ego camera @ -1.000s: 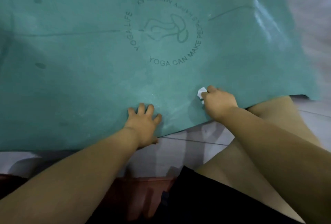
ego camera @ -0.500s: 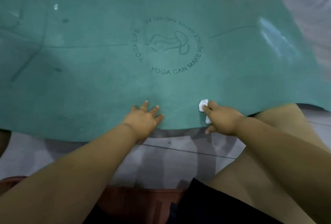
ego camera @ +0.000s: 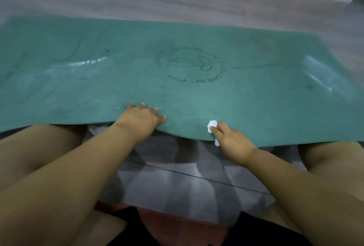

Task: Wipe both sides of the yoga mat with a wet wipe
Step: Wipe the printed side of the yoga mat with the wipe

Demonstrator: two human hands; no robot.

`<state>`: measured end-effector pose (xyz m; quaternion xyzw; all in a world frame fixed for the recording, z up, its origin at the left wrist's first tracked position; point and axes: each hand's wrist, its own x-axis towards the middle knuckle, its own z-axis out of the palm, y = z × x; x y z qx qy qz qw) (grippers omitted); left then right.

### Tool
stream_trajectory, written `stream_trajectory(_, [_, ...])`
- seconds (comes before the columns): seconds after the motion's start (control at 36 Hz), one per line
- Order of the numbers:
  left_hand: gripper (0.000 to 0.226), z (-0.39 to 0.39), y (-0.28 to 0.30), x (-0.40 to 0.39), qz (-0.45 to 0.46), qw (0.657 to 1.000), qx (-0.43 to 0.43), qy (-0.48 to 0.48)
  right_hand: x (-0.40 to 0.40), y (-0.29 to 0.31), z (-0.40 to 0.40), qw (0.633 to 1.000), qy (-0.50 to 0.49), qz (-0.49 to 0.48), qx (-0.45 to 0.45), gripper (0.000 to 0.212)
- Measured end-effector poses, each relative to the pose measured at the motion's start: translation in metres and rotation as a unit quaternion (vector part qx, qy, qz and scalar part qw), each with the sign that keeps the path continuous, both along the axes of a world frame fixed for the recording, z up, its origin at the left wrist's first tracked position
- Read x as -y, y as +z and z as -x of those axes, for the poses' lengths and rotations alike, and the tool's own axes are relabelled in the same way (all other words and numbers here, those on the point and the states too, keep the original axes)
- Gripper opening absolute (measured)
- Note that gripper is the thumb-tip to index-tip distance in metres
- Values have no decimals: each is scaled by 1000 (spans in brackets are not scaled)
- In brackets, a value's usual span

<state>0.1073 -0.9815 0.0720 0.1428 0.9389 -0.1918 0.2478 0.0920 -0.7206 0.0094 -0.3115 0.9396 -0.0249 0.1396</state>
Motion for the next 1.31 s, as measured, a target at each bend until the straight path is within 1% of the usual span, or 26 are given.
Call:
stream_trajectory(0.06, [49,-9,6,7,4,1000,-1,4,7,3,-4,999,40,2,-21,43])
stream_trajectory(0.08, [48,-14,8,10,7,1000,-2,6,12,5,-7,999,48,5,-5,42])
stream_trajectory(0.14, [48,-22,13,17,14,1000,-2,10,21,8,-11,999,51,1,-5,43])
stream_trajectory(0.22, [49,-34,22,27,35,999,14,10,31,12,-16,998,54,20,-28,43])
stream_trajectory(0.28, [48,-43,27,30,48,999,22,9,37,12,-21,998,62,9,-29,44])
stream_trajectory(0.39, [44,-55,23,24,54,998,33,0,38,12,-30,998,66,-7,11,48])
stream_trajectory(0.47, [42,-65,6,14,33,998,53,28,30,5,-39,998,46,-19,37,44])
stream_trajectory(0.58, [37,-74,-15,6,27,995,86,44,25,-2,-49,996,24,10,80,48])
stream_trajectory(0.67, [35,-77,-21,1,14,994,106,24,24,-6,-53,994,19,20,103,44])
stream_trajectory(0.83, [38,-63,-26,-10,-60,990,125,23,28,-10,-43,980,-48,50,188,34])
stream_trajectory(0.94, [36,-41,-35,-12,-75,991,111,11,29,-12,-24,974,-88,46,205,39])
stream_trajectory(1.06, [35,-14,-47,-3,-87,988,121,32,29,-10,2,947,-152,128,251,30])
stream_trajectory(1.11, [33,0,-53,4,-99,985,130,58,29,-9,21,939,-178,164,243,23])
stream_trajectory(1.14, [33,7,-57,8,-105,983,131,68,31,-10,31,939,-190,169,231,26])
stream_trajectory(1.22, [29,32,-66,20,-114,984,115,79,36,-18,62,946,-231,145,177,44])
stream_trajectory(1.31, [36,63,-73,35,-86,992,63,67,43,-31,95,943,-271,137,137,44])
